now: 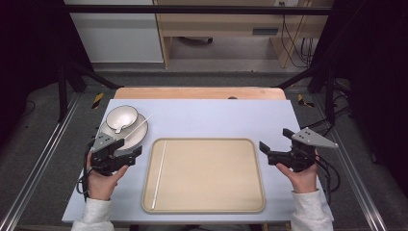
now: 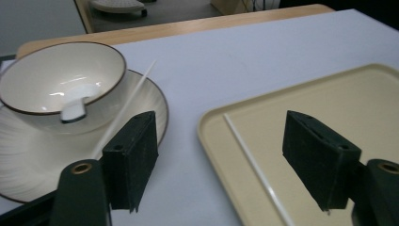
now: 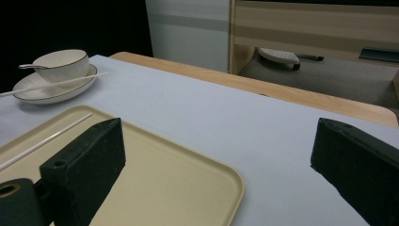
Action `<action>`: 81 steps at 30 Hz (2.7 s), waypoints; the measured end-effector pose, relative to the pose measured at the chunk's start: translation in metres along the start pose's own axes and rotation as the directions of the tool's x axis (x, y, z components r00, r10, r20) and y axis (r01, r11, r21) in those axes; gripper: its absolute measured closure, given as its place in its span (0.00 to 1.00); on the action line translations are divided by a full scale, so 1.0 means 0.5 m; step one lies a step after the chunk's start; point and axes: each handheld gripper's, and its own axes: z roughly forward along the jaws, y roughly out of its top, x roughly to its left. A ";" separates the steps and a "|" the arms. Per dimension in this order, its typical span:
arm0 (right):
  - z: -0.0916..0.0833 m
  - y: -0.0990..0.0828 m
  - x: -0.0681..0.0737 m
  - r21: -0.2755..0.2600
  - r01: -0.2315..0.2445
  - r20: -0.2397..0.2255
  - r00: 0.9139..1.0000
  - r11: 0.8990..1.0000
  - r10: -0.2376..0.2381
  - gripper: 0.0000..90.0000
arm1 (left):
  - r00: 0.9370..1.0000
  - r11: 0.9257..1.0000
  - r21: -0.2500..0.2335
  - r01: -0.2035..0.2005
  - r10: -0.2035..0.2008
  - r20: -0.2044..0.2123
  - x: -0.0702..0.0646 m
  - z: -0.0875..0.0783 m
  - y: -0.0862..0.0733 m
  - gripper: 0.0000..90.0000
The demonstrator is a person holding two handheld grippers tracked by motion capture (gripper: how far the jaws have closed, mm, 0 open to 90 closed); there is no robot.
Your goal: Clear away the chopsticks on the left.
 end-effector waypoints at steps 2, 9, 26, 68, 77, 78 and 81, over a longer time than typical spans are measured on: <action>0.000 0.000 0.000 0.002 0.003 0.003 1.000 1.000 -0.003 0.04 | 1.000 1.000 0.000 0.001 -0.001 0.004 0.013 0.001 -0.003 0.28; 0.004 -0.001 0.001 0.007 0.005 0.000 1.000 1.000 -0.005 0.05 | 1.000 1.000 0.029 -0.001 0.002 -0.005 0.058 0.024 -0.018 0.26; 0.015 -0.004 0.005 0.028 0.016 -0.004 1.000 0.999 -0.016 0.05 | 0.998 0.993 0.121 -0.005 0.013 -0.064 0.133 0.065 -0.029 0.32; 0.030 -0.010 0.011 0.058 0.028 -0.011 1.000 0.998 -0.027 0.05 | 0.996 0.954 0.288 -0.087 0.091 -0.003 0.163 0.178 -0.043 0.93; 0.029 -0.010 0.011 0.056 0.023 -0.007 1.000 0.998 -0.023 0.05 | 0.997 0.962 0.262 -0.081 0.081 0.011 0.144 0.170 -0.032 0.94; 0.029 -0.010 0.011 0.056 0.023 -0.007 1.000 0.998 -0.023 0.05 | 0.997 0.963 0.259 -0.078 0.078 0.010 0.141 0.167 -0.029 0.94; 0.027 -0.009 0.010 0.053 0.023 -0.008 1.000 0.998 -0.023 0.05 | 0.998 0.969 0.239 -0.069 0.069 0.007 0.134 0.159 -0.022 0.94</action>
